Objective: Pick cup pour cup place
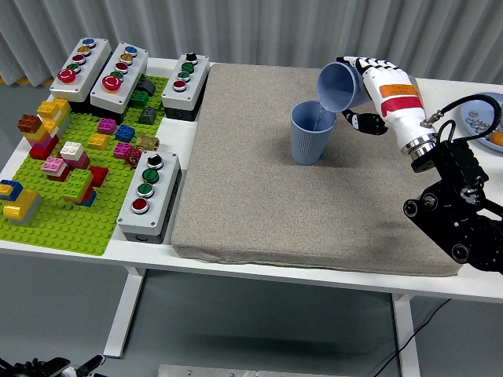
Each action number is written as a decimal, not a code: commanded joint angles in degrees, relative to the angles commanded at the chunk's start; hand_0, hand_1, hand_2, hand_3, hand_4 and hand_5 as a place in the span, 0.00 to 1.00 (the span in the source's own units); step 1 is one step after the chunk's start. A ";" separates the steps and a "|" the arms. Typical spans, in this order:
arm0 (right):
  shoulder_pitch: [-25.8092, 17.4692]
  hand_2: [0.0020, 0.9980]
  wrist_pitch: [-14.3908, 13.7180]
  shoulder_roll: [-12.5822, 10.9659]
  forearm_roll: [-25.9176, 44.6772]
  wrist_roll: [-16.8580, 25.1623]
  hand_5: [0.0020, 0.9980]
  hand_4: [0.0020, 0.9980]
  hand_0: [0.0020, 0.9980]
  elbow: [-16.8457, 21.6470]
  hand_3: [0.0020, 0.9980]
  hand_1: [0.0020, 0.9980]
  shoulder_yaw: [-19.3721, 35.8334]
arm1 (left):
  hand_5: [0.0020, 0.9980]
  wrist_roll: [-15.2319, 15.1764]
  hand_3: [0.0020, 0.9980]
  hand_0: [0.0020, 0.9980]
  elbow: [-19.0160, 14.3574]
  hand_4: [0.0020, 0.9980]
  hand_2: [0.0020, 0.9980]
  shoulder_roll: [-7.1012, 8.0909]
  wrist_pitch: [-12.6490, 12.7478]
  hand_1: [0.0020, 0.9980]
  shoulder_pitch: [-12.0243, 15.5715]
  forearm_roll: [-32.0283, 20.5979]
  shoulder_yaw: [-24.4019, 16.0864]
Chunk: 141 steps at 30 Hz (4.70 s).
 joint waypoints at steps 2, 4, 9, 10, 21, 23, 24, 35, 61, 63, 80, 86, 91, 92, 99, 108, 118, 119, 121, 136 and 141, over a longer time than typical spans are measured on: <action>0.15 0.56 -0.27 -0.11 -0.16 -0.12 0.03 0.74 0.80 0.00 0.63 0.68 -0.56 | 0.99 0.00 0.65 0.77 0.00 0.51 0.81 0.01 0.00 0.76 0.03 0.00 -0.01; 0.46 0.56 -0.57 -0.26 -0.34 -0.28 0.03 0.74 0.81 -0.04 0.63 0.68 -1.48 | 0.99 0.01 0.65 0.77 0.00 0.51 0.81 0.02 0.01 0.76 0.03 0.06 -0.06; 0.89 0.56 -1.21 -0.40 -1.19 -0.94 0.03 0.74 0.81 -0.03 0.63 0.68 -2.80 | 0.99 0.03 0.65 0.77 0.00 0.51 0.81 0.03 0.00 0.76 0.11 0.16 -0.11; 0.93 0.57 -1.34 -0.42 -1.39 -1.12 0.03 0.74 0.81 -0.02 0.62 0.68 -2.94 | 0.99 0.03 0.65 0.77 0.00 0.51 0.81 0.03 0.00 0.76 0.12 0.21 -0.14; 1.57 0.57 -1.90 -0.72 -2.33 -1.81 0.03 0.74 0.82 -0.63 0.62 0.68 -4.36 | 0.99 0.05 0.65 0.77 0.00 0.51 0.81 0.08 0.00 0.76 0.39 0.25 -0.13; 1.71 0.57 -1.96 -0.84 -2.59 -2.11 0.03 0.74 0.82 -0.61 0.62 0.68 -4.60 | 0.99 0.04 0.65 0.77 0.00 0.51 0.81 0.08 0.00 0.76 0.36 0.26 -0.10; 1.77 0.57 -2.15 -0.90 -3.03 -2.50 0.03 0.74 0.82 -0.55 0.62 0.68 -4.69 | 0.99 0.04 0.65 0.77 0.00 0.51 0.81 0.09 0.00 0.76 0.34 0.30 -0.13; 2.41 0.57 -2.58 -0.99 -5.59 -5.00 0.03 0.75 0.84 -0.49 0.62 0.69 -5.98 | 0.99 0.05 0.65 0.77 0.00 0.51 0.81 0.11 0.01 0.76 0.34 0.18 -0.03; 4.70 0.57 -2.58 -1.88 -9.38 -7.75 0.04 0.75 0.85 -0.24 0.61 0.69 -10.02 | 0.99 0.01 0.65 0.77 0.00 0.51 0.81 0.23 0.04 0.76 0.11 0.00 0.13; 5.01 0.57 -2.58 -2.00 -9.77 -8.10 0.04 0.75 0.85 -0.23 0.61 0.69 -10.59 | 0.99 0.04 0.65 0.77 0.00 0.51 0.81 0.25 0.03 0.76 0.14 0.03 0.12; 5.87 0.58 -2.58 -2.22 -11.01 -9.84 0.03 0.76 0.86 0.21 0.61 0.70 -11.98 | 0.99 0.21 0.65 0.77 0.00 0.51 0.81 0.30 0.00 0.76 0.53 0.50 -0.16; 5.91 0.58 -2.58 -2.30 -11.21 -10.21 0.03 0.76 0.85 0.31 0.61 0.69 -11.88 | 0.99 0.17 0.65 0.77 0.00 0.51 0.81 0.33 -0.05 0.76 0.59 0.80 -0.11; 6.00 0.58 -2.58 -2.32 -11.09 -10.35 0.03 0.76 0.86 0.19 0.61 0.70 -11.79 | 0.99 0.04 0.65 0.77 0.00 0.51 0.81 0.36 -0.02 0.76 0.45 0.33 0.49; 5.98 0.58 -2.58 -2.34 -10.97 -10.35 0.03 0.76 0.86 0.19 0.61 0.70 -11.75 | 0.99 0.03 0.65 0.77 0.00 0.51 0.81 0.36 -0.02 0.76 0.44 0.31 0.50; 5.28 0.58 -2.58 -2.44 -8.20 -11.12 0.03 0.76 0.86 1.38 0.61 0.70 -10.22 | 0.99 0.10 0.65 0.77 0.00 0.51 0.81 0.31 -0.03 0.76 0.51 0.61 0.11; 2.75 0.59 0.62 -1.86 3.39 -13.81 0.03 0.76 0.86 4.26 0.61 0.70 -5.04 | 0.99 0.15 0.65 0.77 0.00 0.51 0.81 0.20 -0.03 0.76 0.57 1.05 -0.35; -2.98 0.59 10.49 -0.27 27.55 -18.44 0.04 0.76 0.84 4.07 0.61 0.70 11.42 | 0.99 0.14 0.65 0.77 0.00 0.51 0.81 -0.03 0.04 0.76 0.70 1.37 -0.83; -3.61 0.59 11.21 -0.09 29.26 -19.00 0.04 0.76 0.84 4.05 0.61 0.70 12.88 | 0.99 0.14 0.65 0.77 0.00 0.51 0.81 -0.05 0.03 0.76 0.72 1.45 -0.88; -5.08 0.59 12.88 0.06 34.10 -20.02 0.04 0.76 0.84 4.13 0.61 0.70 17.53 | 0.99 0.14 0.65 0.77 0.00 0.51 0.81 -0.11 0.04 0.76 0.76 1.54 -1.01; -12.46 0.59 14.74 1.32 47.70 -19.30 0.04 0.75 0.84 6.56 0.61 0.70 29.73 | 0.99 0.12 0.65 0.77 0.00 0.51 0.81 -0.42 0.00 0.76 1.00 1.54 -0.79; -13.71 0.59 13.55 1.72 47.01 -15.40 0.04 0.75 0.84 6.85 0.61 0.70 27.80 | 0.99 0.13 0.65 0.77 0.00 0.51 0.81 -0.48 -0.09 0.76 1.13 1.58 -0.56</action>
